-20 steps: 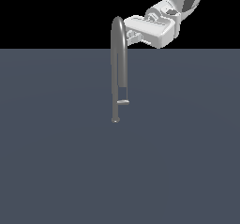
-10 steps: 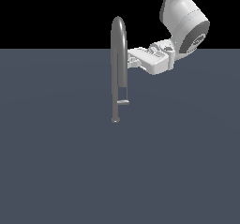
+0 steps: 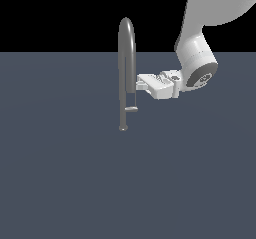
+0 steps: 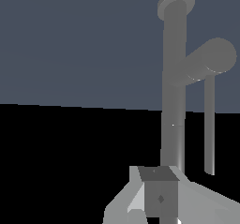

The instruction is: Turn on the faucet by rotating a designated handle.

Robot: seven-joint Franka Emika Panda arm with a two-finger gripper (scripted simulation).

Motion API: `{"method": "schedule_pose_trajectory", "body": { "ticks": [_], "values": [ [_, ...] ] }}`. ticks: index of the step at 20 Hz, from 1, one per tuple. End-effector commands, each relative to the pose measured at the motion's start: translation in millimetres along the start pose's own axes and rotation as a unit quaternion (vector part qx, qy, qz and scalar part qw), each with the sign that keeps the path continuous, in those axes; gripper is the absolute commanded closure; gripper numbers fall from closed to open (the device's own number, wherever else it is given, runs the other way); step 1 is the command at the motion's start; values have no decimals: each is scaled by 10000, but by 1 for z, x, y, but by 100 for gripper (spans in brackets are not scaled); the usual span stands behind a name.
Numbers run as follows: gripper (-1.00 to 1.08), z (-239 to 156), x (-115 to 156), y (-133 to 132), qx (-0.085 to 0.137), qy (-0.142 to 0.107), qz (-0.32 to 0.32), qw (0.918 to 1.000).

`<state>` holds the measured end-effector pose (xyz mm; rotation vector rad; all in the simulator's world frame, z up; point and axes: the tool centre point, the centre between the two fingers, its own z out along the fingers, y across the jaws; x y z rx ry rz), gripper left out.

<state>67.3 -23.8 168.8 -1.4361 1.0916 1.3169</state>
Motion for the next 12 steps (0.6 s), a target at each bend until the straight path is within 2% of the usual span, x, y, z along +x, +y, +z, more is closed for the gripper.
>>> {"method": "schedule_pose_trajectory", "body": {
  "ticks": [1,5,12],
  "values": [
    [108,2,10,-2,119,-137,110,9998],
    [108,4,20,-3,217,-251,205,9992],
    [108,4,20,0,226,-263,218,9992]
  ]
}}
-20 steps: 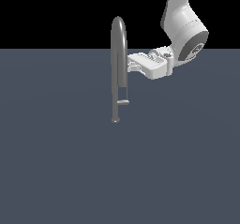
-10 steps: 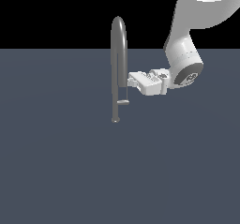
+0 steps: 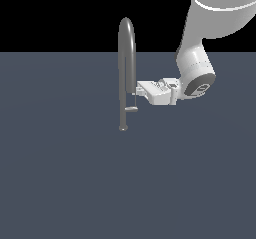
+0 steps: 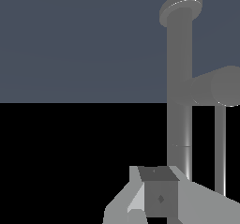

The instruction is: Turn on the faucet by rotating a designated handle.

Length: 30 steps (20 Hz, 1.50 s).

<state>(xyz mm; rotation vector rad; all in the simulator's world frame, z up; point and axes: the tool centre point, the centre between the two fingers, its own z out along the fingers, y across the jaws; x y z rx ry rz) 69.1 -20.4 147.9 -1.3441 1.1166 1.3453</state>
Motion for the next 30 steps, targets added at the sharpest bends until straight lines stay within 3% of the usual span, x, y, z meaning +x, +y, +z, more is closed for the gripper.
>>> {"method": "schedule_pose_trajectory", "body": {
  "ticks": [1,14,27,30],
  "values": [
    [108,0,-1,3,1,1,-1,10000],
    [108,0,-8,24,19,10,-7,10000],
    [108,0,-6,61,5,1,-6,10000],
    [108,0,-8,57,20,25,-58,10000]
  ]
}}
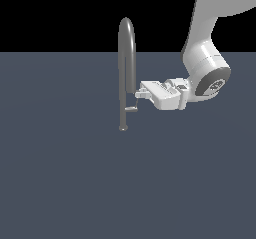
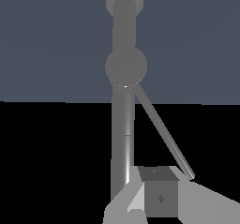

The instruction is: Turn on the faucet by rotating a designated handle.

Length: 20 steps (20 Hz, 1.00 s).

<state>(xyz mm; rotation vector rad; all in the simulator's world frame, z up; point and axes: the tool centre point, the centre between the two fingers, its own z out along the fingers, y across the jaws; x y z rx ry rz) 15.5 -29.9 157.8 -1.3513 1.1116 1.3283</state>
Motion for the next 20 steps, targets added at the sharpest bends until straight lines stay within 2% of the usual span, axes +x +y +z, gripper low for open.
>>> {"method": "schedule_pose_trajectory", "body": {
  "ticks": [1,8,10,16,17,18,20],
  "values": [
    [108,0,5,7,-5,-9,20,10000],
    [108,0,22,34,-19,-30,63,10000],
    [108,0,12,24,-14,3,-44,10000],
    [108,0,50,47,-20,-28,57,10000],
    [108,0,50,47,-20,-28,57,10000],
    [108,0,31,37,-42,-15,-82,10000],
    [108,0,44,39,-37,-19,-48,10000]
  ]
}}
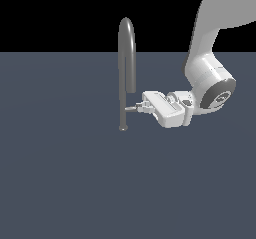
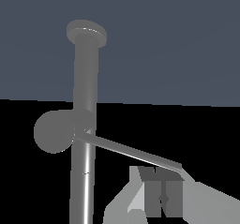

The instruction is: Turn on the faucet by rotating a designated handle.

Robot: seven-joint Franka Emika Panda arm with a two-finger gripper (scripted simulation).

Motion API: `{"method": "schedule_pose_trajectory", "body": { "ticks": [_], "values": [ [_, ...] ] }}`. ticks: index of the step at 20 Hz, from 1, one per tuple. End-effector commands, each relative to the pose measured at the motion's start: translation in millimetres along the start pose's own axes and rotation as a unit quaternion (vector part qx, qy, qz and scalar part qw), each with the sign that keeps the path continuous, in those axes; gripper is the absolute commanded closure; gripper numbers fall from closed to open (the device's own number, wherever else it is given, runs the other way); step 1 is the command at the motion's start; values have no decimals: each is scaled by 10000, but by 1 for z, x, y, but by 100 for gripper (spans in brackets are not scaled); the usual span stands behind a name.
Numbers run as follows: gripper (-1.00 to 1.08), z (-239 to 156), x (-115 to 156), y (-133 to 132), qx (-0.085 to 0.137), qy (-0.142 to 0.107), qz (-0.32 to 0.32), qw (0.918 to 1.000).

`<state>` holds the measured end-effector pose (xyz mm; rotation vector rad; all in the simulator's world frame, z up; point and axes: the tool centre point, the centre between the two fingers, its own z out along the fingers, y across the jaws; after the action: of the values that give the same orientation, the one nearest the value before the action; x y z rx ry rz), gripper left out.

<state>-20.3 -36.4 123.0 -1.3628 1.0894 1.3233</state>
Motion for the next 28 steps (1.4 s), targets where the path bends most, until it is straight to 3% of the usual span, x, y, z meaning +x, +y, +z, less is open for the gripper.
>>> {"method": "schedule_pose_trajectory", "body": {
  "ticks": [1,7,8,9,21,22,23,28],
  "values": [
    [108,0,16,4,12,-5,62,10000],
    [108,0,52,11,27,-15,159,9999],
    [108,0,52,11,27,-15,159,9999],
    [108,0,28,0,-15,-16,-33,10000],
    [108,0,77,-6,24,-15,147,9999],
    [108,0,77,-6,24,-15,147,9999],
    [108,0,48,-17,-45,-39,-80,10000],
    [108,0,63,-23,-22,-32,-5,10000]
  ]
}}
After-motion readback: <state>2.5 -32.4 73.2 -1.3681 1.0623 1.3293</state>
